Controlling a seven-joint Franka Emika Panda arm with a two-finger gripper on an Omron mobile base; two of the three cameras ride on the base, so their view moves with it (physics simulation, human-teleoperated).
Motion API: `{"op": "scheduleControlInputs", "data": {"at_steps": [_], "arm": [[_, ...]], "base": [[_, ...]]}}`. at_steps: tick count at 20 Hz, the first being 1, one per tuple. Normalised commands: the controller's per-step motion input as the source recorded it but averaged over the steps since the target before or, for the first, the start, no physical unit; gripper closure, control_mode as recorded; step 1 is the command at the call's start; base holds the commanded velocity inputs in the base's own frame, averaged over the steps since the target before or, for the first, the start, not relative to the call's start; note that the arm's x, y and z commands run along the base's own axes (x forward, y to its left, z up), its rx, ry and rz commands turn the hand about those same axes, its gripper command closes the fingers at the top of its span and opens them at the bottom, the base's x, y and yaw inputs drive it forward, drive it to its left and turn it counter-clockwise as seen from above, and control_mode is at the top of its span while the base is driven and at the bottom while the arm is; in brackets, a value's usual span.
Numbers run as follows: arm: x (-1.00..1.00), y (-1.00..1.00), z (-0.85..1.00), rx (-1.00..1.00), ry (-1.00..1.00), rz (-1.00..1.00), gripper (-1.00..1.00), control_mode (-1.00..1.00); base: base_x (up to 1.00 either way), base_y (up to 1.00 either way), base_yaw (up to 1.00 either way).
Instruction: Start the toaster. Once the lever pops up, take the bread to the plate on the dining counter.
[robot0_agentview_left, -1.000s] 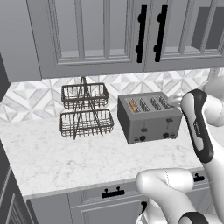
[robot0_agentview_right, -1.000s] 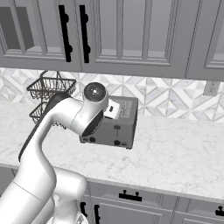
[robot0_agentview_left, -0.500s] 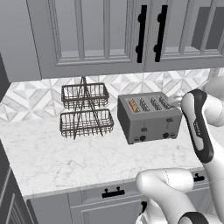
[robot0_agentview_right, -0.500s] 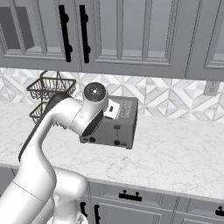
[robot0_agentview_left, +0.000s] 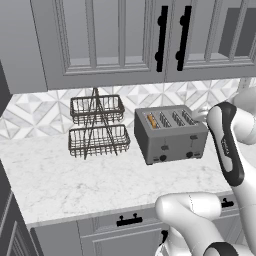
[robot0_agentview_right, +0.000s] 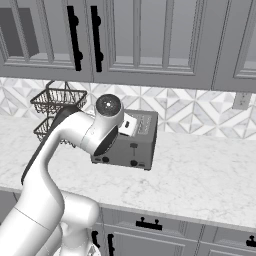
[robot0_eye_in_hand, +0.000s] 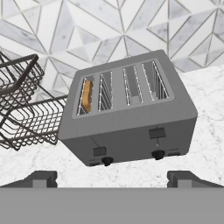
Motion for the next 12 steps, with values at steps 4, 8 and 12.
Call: {"op": "scheduleControlInputs", "data": {"at_steps": [4,8,12], "arm": [[0.00,0.00,0.00,0.00,0.00,0.00,-1.00,-1.00],[0.00,0.00,0.00,0.00,0.00,0.00,-1.00,-1.00],[0.00,0.00,0.00,0.00,0.00,0.00,-1.00,-1.00]], "base": [[0.00,0.00,0.00],[0.00,0.00,0.00],[0.00,0.00,0.00]]}}
